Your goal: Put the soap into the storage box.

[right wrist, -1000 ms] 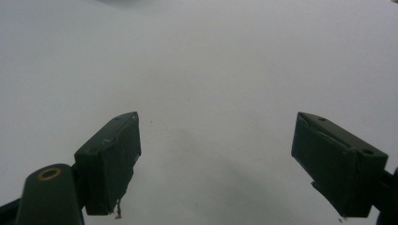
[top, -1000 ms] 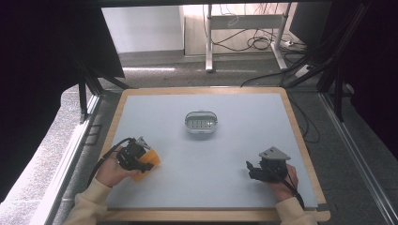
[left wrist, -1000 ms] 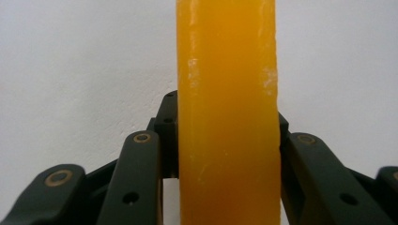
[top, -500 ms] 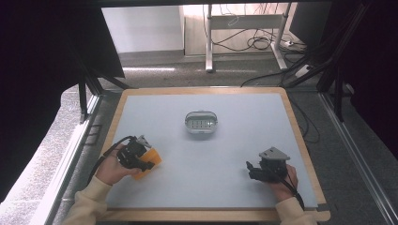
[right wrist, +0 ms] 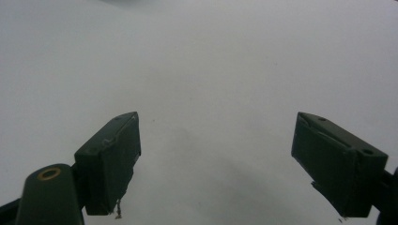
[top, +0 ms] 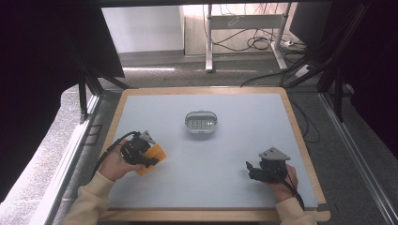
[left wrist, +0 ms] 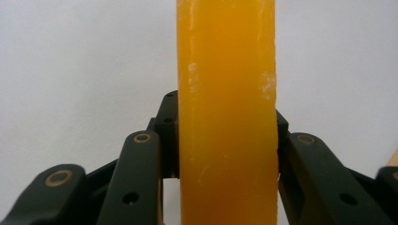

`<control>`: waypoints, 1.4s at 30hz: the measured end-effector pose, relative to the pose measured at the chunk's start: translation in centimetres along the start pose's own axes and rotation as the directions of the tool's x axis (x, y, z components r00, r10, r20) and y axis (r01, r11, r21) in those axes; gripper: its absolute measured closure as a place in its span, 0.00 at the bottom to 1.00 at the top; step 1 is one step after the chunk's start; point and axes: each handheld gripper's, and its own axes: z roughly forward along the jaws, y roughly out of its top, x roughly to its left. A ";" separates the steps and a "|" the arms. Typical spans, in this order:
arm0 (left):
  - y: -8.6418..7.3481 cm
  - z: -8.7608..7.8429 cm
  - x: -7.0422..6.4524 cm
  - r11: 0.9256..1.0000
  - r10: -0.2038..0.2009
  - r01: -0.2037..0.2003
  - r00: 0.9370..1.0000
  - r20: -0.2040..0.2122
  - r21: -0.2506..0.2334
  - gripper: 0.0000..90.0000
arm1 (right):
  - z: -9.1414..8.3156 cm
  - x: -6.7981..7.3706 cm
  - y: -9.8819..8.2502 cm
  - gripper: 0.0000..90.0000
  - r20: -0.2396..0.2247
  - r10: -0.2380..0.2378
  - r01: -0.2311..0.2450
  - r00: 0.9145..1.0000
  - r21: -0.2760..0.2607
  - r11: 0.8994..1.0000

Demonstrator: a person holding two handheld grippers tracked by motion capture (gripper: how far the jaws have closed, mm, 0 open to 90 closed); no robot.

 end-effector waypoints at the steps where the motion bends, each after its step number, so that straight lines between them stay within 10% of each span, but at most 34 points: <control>1: 0.0 0.0 -0.1 1.000 0.003 -0.003 1.000 0.003 -0.003 0.69 | 0.0 0.0 0.0 0.18 0.000 -0.001 0.001 1.000 0.001 1.000; 42: 2.9 -0.9 0.2 0.999 0.044 -0.045 0.999 -0.032 -0.030 0.69 | 0.2 0.0 -0.1 0.18 0.007 0.001 -0.001 1.000 0.016 1.000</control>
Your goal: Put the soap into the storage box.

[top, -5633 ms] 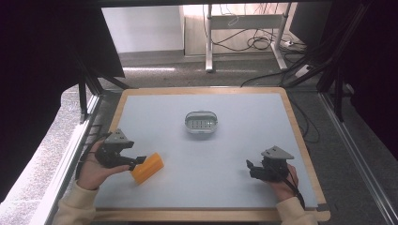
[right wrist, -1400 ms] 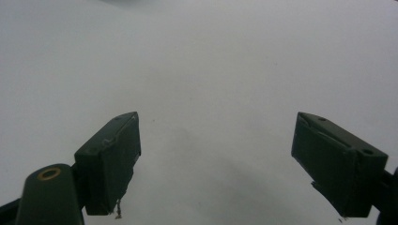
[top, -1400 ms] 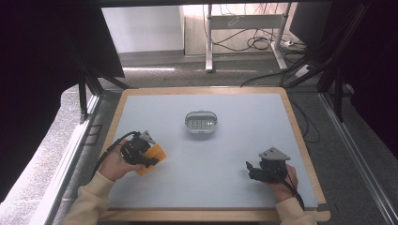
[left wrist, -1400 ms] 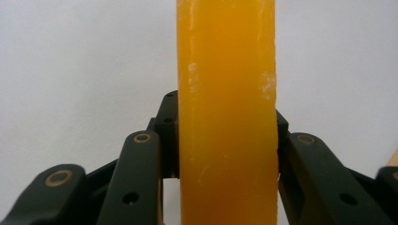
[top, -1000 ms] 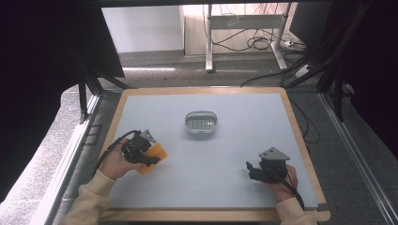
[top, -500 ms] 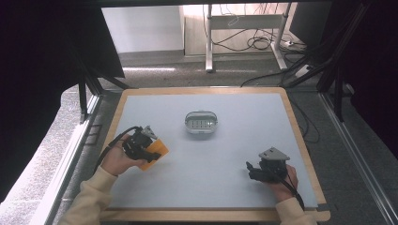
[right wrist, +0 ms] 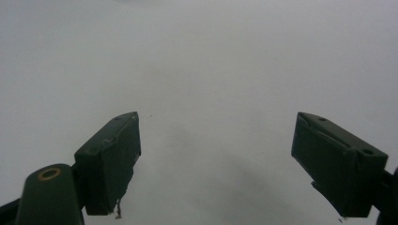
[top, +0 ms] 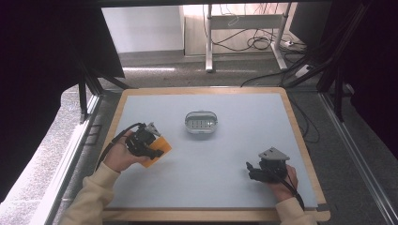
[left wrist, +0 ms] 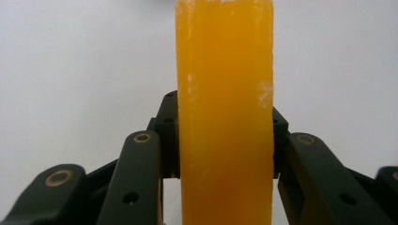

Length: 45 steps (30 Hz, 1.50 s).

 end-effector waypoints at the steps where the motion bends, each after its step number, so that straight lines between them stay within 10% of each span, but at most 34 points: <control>1: 0.1 0.0 0.0 1.000 -0.001 0.001 1.000 0.000 -0.001 0.69 | 0.0 0.0 0.0 0.18 0.001 0.000 0.000 1.000 0.001 1.000; 45: 3.5 -0.6 0.0 0.999 0.052 -0.052 0.999 -0.002 -0.011 0.69 | 0.0 -0.2 0.0 0.18 0.005 0.005 -0.005 1.000 0.008 1.000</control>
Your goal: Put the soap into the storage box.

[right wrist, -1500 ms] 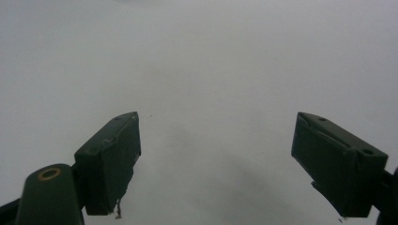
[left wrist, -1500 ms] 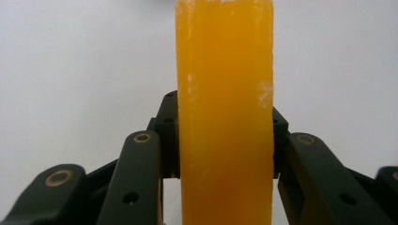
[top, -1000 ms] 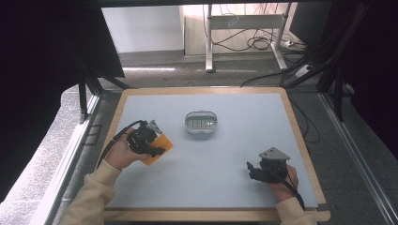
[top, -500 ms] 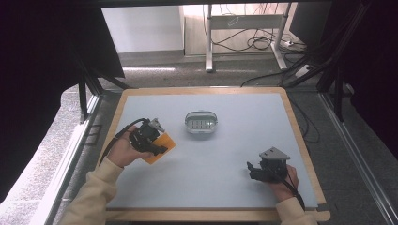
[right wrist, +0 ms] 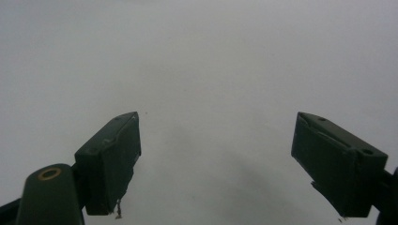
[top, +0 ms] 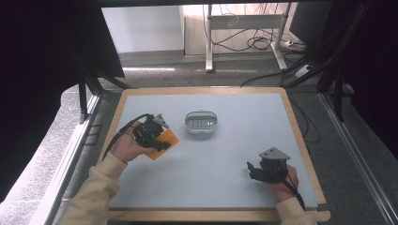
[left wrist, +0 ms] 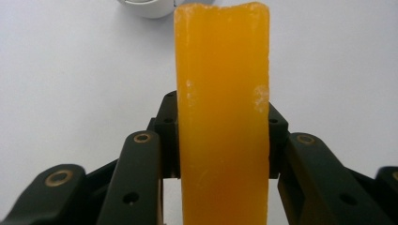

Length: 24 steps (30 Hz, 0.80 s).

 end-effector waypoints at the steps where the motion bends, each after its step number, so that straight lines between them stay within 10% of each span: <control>1: 0.1 0.0 0.0 1.000 0.006 -0.006 1.000 -0.003 -0.003 0.69 | 0.0 0.0 0.0 0.18 0.000 0.000 0.000 1.000 0.000 1.000; 24: 3.0 1.3 -0.4 0.995 0.096 -0.095 0.995 -0.025 0.035 0.69 | -0.1 0.1 0.1 0.18 -0.003 -0.004 0.004 1.000 -0.012 1.000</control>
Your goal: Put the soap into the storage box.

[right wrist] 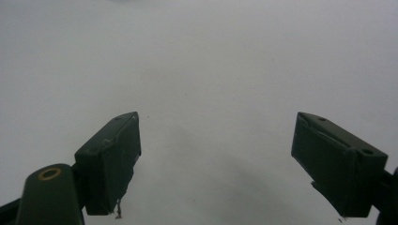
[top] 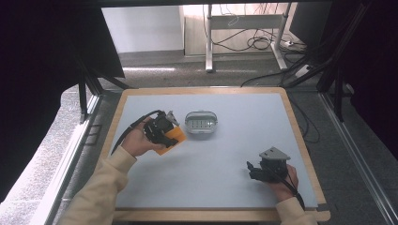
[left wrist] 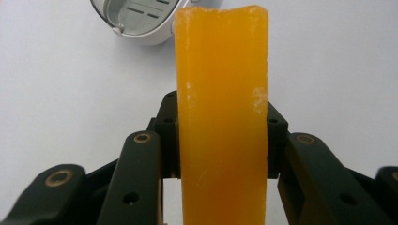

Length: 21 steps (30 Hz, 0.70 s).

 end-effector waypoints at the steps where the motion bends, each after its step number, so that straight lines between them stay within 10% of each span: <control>1: 0.1 0.0 0.0 1.000 0.010 -0.010 1.000 0.001 -0.002 0.69 | 0.0 0.0 0.0 0.18 0.001 0.000 0.000 1.000 0.000 1.000; 21: 2.1 0.7 0.9 0.998 0.057 -0.057 0.998 -0.028 -0.001 0.69 | 0.0 0.0 0.0 0.18 0.000 0.003 -0.003 1.000 -0.001 1.000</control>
